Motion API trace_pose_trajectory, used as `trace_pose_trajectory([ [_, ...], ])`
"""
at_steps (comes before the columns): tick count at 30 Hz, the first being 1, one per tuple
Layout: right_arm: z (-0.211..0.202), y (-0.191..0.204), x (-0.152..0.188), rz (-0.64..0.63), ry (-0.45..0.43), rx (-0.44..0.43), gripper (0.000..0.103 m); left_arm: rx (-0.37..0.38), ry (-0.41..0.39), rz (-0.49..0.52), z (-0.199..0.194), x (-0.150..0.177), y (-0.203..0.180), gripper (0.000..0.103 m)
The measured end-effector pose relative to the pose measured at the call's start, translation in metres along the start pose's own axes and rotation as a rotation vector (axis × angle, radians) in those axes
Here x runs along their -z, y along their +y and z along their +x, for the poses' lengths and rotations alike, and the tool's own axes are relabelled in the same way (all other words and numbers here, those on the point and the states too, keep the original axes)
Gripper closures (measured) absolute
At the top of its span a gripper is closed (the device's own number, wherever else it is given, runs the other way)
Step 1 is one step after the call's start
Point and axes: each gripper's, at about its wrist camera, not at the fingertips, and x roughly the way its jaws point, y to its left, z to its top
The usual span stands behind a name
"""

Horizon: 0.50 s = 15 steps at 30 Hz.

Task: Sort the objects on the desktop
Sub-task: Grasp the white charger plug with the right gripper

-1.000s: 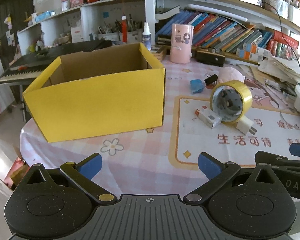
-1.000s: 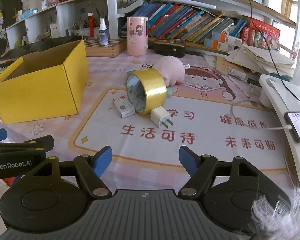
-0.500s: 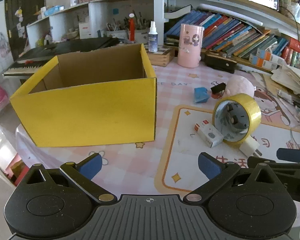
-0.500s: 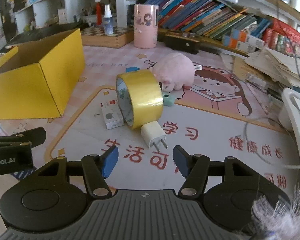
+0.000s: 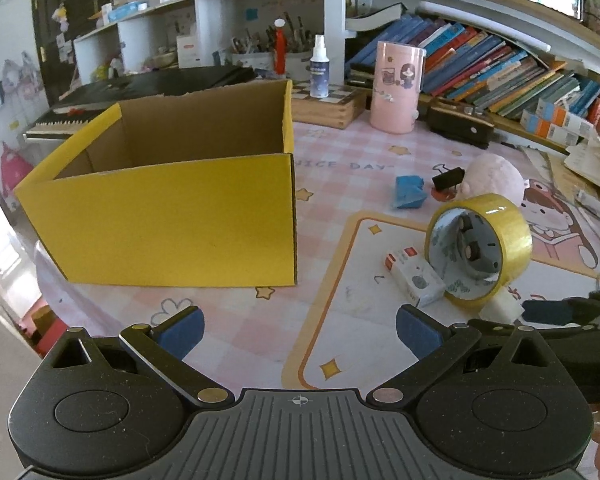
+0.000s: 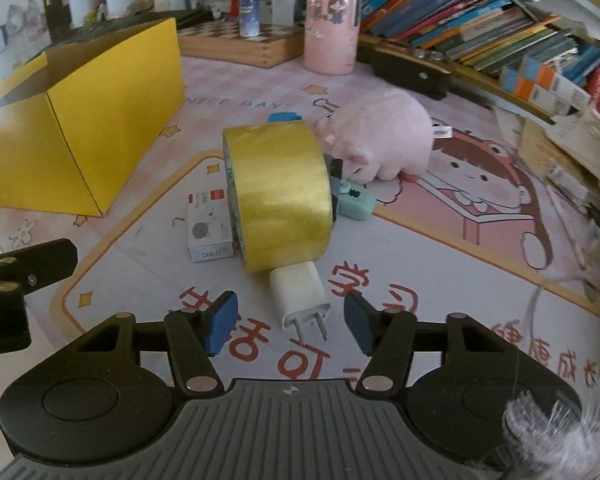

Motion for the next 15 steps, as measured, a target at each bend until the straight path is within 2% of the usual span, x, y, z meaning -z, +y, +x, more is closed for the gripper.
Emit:
trace_pose_trajectory([
  [1,0.002,-0.001,-0.001,-0.008,0.005,-0.008,0.057,-0.004,0.001,-0.001,0.000,0.000,-0.002,0.000],
  [5,0.007,-0.007,0.000,-0.022,0.009,-0.045,0.069,-0.008,0.002,0.004,0.000,-0.001,-0.010,0.000],
  [6,0.007,-0.009,0.000,-0.030,0.005,-0.048,0.076,-0.006,0.003,0.006,0.001,-0.002,-0.013,0.000],
  [10,0.002,-0.019,0.002,-0.022,0.007,-0.066,0.077,0.016,-0.002,0.027,0.002,-0.004,-0.027,0.000],
  [15,-0.012,-0.041,0.006,0.017,-0.019,-0.016,0.077,0.068,-0.006,0.053,0.006,-0.007,-0.047,0.000],
])
